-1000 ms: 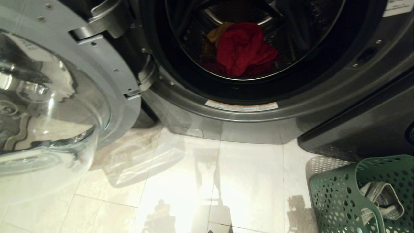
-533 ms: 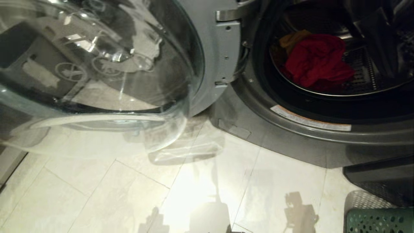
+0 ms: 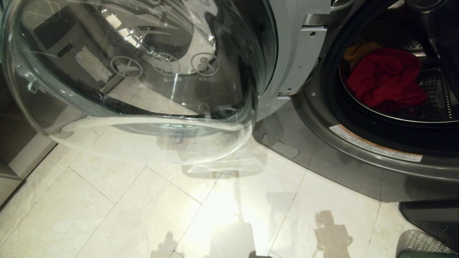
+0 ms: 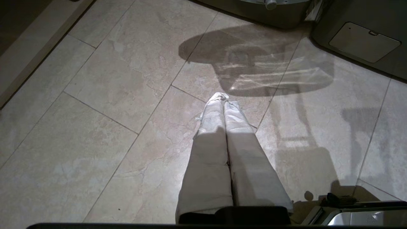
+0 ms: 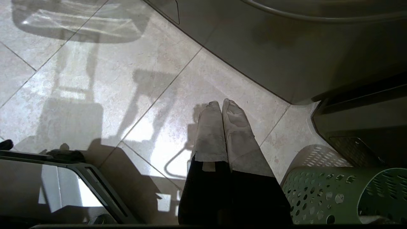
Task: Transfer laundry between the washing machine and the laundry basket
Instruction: Pick a cloth and place it into the basket
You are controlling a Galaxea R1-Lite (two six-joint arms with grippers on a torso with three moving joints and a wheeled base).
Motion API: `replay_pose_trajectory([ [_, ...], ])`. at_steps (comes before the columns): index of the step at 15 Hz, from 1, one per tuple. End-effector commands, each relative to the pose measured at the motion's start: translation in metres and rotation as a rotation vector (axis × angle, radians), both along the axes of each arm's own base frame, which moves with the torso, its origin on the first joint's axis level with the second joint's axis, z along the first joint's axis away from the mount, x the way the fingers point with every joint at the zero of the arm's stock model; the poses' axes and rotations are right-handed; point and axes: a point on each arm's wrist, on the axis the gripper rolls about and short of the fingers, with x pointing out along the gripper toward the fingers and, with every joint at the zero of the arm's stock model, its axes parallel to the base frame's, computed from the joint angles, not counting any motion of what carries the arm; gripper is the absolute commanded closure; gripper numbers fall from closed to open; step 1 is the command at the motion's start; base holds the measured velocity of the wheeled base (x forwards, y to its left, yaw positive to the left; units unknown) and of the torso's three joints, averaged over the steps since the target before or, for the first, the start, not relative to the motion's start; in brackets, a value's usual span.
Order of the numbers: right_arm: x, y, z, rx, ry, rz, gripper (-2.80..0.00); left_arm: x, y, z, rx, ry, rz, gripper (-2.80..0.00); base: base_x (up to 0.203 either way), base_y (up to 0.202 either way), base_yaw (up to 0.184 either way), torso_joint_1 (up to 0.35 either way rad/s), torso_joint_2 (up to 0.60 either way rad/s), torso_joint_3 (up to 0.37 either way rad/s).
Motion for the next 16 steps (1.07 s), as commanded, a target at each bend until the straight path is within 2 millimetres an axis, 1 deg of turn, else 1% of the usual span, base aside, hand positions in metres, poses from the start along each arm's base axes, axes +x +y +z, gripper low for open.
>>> replay_pose_trajectory([
  [1,0.0,0.0,-0.0001,-0.001,0.001,0.002,0.0,0.0033,0.0,-0.011,0.001,0.04,0.0,0.0,0.0,0.0,0.0,0.0,0.0,0.0],
  [16,0.0,0.0,-0.0001,-0.001,0.001,0.0,0.0,0.0033,0.0,-0.011,0.0,0.04,0.0,0.0,0.0,0.0,0.0,0.0,0.0,0.0],
])
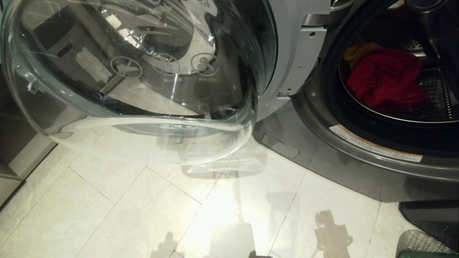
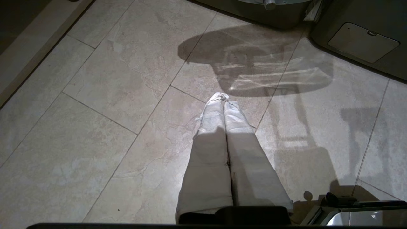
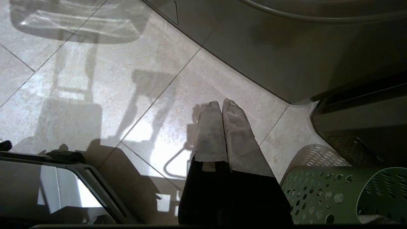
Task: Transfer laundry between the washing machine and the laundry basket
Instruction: Pick a cloth and place it into the basket
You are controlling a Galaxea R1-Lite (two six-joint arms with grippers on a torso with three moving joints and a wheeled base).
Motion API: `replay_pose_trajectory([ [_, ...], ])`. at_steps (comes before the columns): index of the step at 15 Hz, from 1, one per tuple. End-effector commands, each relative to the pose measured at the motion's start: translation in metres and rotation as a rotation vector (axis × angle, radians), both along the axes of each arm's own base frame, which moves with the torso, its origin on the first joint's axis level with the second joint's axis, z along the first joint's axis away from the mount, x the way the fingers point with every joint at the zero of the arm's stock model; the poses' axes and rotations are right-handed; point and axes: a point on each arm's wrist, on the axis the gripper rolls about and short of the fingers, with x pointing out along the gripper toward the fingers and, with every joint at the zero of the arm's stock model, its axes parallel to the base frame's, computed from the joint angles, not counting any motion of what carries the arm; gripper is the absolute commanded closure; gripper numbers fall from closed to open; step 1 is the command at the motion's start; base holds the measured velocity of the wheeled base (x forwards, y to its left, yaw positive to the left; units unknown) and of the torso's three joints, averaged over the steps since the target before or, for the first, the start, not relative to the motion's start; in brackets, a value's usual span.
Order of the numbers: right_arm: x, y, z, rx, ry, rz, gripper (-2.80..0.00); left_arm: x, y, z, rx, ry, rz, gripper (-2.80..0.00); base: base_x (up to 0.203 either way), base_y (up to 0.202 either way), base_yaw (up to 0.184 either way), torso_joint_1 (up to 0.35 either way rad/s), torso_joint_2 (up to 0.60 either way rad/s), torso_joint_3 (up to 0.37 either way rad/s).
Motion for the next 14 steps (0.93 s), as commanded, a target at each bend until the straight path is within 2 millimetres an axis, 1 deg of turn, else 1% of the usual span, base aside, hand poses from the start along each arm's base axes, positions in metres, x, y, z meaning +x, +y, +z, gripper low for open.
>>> replay_pose_trajectory([
  [1,0.0,0.0,-0.0001,-0.001,0.0,0.001,0.0,0.0033,0.0,-0.011,0.0,0.04,-0.002,0.0,0.0,0.0,0.0,0.0,0.0,0.0],
  [4,0.0,0.0,-0.0001,-0.001,0.0,0.001,0.0,0.0033,0.0,-0.011,0.0,0.04,0.001,0.0,0.0,0.0,0.0,0.0,0.0,0.0],
  [7,0.0,0.0,-0.0001,-0.001,0.0,0.001,0.0,0.0033,0.0,-0.011,-0.001,0.04,0.001,0.0,0.156,0.0,0.002,0.006,0.0,0.003],
  [8,0.0,0.0,-0.0001,-0.001,0.0,0.001,0.0,0.0033,0.0,-0.011,-0.001,0.04,-0.001,0.0,0.059,0.0,0.003,0.007,0.0,-0.002],
  [14,-0.0004,-0.0001,0.0009,-0.029,-0.003,-0.003,0.0,0.0033,0.0,-0.011,-0.001,0.04,0.001,0.0,0.0,0.0,0.0,0.0,0.0,0.0],
])
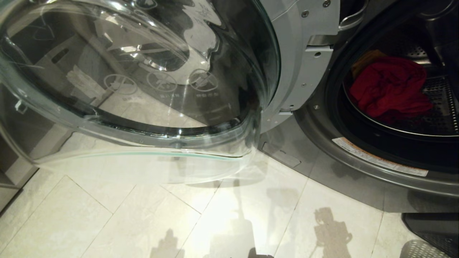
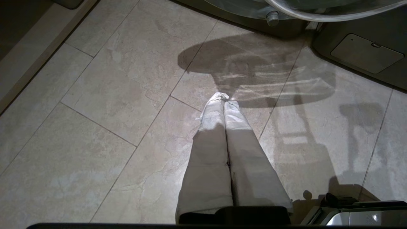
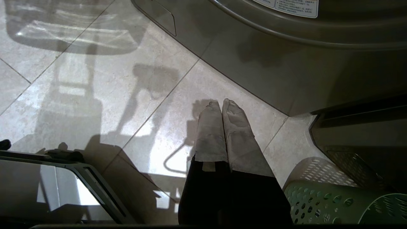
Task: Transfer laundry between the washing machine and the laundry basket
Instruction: Pick a cloth and place it into the basket
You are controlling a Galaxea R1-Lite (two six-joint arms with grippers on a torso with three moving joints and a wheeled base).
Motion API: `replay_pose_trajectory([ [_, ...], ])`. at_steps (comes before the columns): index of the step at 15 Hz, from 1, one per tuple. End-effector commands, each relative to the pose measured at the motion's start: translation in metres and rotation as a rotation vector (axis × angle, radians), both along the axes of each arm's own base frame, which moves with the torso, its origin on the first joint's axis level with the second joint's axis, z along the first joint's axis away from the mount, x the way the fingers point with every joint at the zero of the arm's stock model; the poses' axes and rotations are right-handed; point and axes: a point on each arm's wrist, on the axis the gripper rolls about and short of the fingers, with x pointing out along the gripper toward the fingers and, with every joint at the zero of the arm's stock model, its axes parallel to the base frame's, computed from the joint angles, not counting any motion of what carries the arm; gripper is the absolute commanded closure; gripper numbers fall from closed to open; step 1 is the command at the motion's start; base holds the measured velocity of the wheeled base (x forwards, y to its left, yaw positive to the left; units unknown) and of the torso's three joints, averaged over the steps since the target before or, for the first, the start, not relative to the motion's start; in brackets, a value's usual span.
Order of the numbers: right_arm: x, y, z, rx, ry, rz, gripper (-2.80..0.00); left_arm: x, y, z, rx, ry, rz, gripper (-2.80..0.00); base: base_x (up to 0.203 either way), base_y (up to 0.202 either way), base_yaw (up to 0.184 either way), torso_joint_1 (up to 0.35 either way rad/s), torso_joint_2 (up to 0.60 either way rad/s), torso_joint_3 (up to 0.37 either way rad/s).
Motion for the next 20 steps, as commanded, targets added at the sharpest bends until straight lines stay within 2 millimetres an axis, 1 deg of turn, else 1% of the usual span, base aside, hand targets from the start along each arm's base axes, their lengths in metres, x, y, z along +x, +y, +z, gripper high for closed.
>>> replay_pose_trajectory([
  [1,-0.001,0.0,0.005,-0.043,-0.019,0.003,0.0,0.003,0.0,-0.011,0.005,0.039,-0.001,0.0,0.0,0.0,0.0,0.0,0.0,0.0],
  [2,-0.005,0.0,0.019,-0.065,-0.052,0.007,0.0,0.003,0.0,-0.011,0.007,0.038,-0.003,0.0,0.0,0.0,0.0,0.0,0.0,0.0],
  [3,-0.008,0.0,0.039,-0.076,-0.065,0.011,0.0,0.003,0.0,-0.011,0.007,0.038,-0.003,0.0,0.0,0.0,0.0,0.0,0.0,0.0],
  [4,-0.005,0.0,0.06,-0.079,-0.046,0.013,0.0,0.003,0.0,-0.011,0.007,0.038,-0.003,0.0,0.0,0.0,0.0,0.0,0.0,0.0],
  [5,0.003,0.0,0.08,-0.077,-0.004,0.015,0.0,0.003,0.0,-0.011,0.007,0.038,-0.004,0.0,0.0,0.0,0.0,0.0,0.0,0.0],
  [6,0.021,0.0,0.1,-0.07,0.07,0.017,0.0,0.003,0.0,-0.011,0.007,0.038,-0.003,0.0,0.0,0.0,0.0,0.0,0.0,0.0],
  [7,0.046,0.0,0.115,-0.061,0.159,0.02,0.0,0.003,0.0,-0.011,0.012,0.038,-0.004,0.0,0.0,0.0,0.0,0.0,0.0,0.0],
  [8,0.074,0.0,0.122,-0.054,0.236,0.024,0.0,0.003,0.0,-0.011,0.023,0.039,-0.002,0.0,0.0,0.0,0.0,0.0,0.0,0.0],
  [9,0.103,0.0,0.123,-0.049,0.295,0.029,0.0,0.003,0.0,-0.011,0.032,0.038,-0.005,0.0,0.0,0.0,0.0,0.0,0.0,0.0],
  [11,0.159,0.002,0.115,-0.046,0.344,0.041,0.0,0.003,0.0,-0.011,0.043,0.036,-0.016,0.0,0.0,0.0,0.0,0.0,0.0,0.0],
  [13,0.211,0.005,0.099,-0.048,0.328,0.034,0.0,0.003,0.0,-0.011,0.051,0.037,-0.013,0.0,0.0,0.0,0.0,0.0,0.0,0.0],
  [14,0.231,0.006,0.093,-0.051,0.294,0.012,0.0,0.003,0.0,-0.011,0.058,0.037,-0.011,0.0,0.0,0.0,0.0,0.0,0.0,0.0],
  [15,0.248,0.006,0.088,-0.052,0.255,-0.012,-2.8,0.003,0.0,-0.011,0.058,0.037,-0.013,0.0,0.0,0.0,0.0,0.0,0.0,0.0],
  [16,0.262,0.007,0.086,-0.047,0.219,-0.034,-2.8,0.003,0.0,-0.011,0.058,0.037,-0.01,0.0,0.0,0.0,0.0,0.0,0.0,0.0],
  [17,0.274,0.007,0.093,-0.026,0.167,-0.058,-2.8,0.003,0.0,-0.011,0.057,0.037,-0.01,0.0,0.0,0.0,0.0,0.0,0.0,0.0],
  [19,0.295,0.006,0.121,0.041,0.056,-0.123,-2.8,0.003,0.0,-0.011,0.056,0.037,-0.008,0.0,0.0,0.0,0.0,0.0,0.0,0.0],
  [20,0.302,0.005,0.133,0.066,0.028,-0.145,-2.8,0.003,0.0,-0.011,0.055,0.035,-0.008,0.0,0.0,0.0,0.0,0.0,0.0,0.0],
])
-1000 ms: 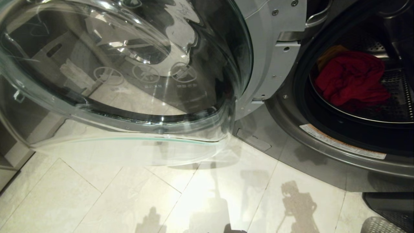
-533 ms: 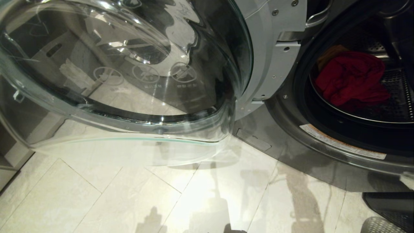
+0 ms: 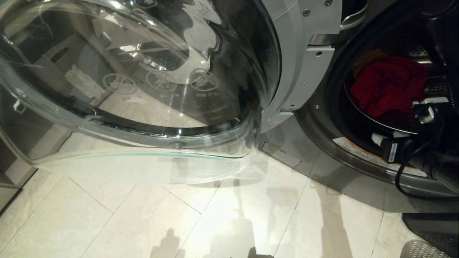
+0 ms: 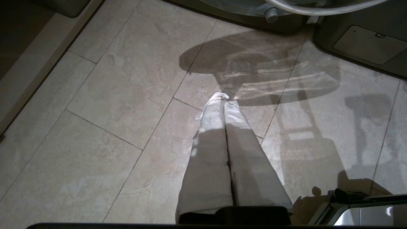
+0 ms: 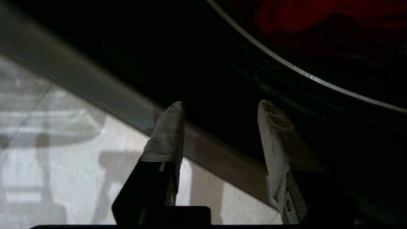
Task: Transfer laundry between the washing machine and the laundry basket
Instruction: Pick a cloth and place it into the basket
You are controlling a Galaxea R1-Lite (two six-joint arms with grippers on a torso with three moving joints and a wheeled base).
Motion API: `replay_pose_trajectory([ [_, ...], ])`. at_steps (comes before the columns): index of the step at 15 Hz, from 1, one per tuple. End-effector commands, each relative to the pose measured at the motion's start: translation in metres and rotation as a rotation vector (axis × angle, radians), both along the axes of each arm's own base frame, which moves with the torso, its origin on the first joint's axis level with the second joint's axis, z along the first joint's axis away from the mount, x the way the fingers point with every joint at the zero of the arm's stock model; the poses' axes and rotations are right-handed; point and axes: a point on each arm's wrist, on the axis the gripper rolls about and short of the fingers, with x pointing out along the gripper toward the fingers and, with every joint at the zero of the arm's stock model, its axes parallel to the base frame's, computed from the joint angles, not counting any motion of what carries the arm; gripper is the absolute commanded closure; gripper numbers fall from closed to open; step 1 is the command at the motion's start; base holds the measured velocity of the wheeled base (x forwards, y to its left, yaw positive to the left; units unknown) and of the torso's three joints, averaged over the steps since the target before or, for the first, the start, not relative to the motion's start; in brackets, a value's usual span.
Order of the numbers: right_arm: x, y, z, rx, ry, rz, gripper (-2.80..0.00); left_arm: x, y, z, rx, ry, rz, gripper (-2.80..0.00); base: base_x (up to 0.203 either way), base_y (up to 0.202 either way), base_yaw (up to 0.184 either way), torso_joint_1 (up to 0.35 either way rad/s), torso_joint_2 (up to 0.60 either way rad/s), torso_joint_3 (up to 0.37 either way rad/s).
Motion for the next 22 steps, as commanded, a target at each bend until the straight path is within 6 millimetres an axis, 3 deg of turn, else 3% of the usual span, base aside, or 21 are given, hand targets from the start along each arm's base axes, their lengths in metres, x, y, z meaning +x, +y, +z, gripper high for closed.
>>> replay_pose_trajectory([
  [1,0.025,-0.002,0.014,0.033,0.002,-0.035,-2.8,0.003,0.0,-0.011,-0.005,0.038,0.0,0.0,0.0,0.0,0.0,0.0,0.0,0.0],
  [3,0.03,-0.002,0.029,0.067,0.002,-0.052,-2.8,0.003,0.0,-0.011,-0.008,0.039,0.001,0.0,0.0,0.0,0.0,0.0,0.0,0.0],
  [7,0.054,-0.008,0.02,0.081,-0.008,-0.134,-2.8,0.003,0.0,-0.011,-0.008,0.039,0.004,0.0,0.0,0.0,0.0,0.0,0.0,0.0],
  [12,0.088,-0.026,0.033,0.122,-0.116,-0.243,-2.8,0.003,0.0,-0.011,-0.015,0.04,0.007,0.0,0.0,0.0,0.0,0.0,0.0,0.0],
  [16,0.118,-0.031,0.026,0.153,-0.149,-0.299,-2.8,0.003,0.0,-0.011,-0.021,0.042,0.005,0.0,0.0,0.0,0.0,0.0,0.0,0.0],
  [22,0.192,-0.05,0.025,0.156,-0.275,-0.406,-2.8,0.003,0.0,-0.011,-0.021,0.042,0.005,0.0,0.0,0.0,0.0,0.0,0.0,0.0],
])
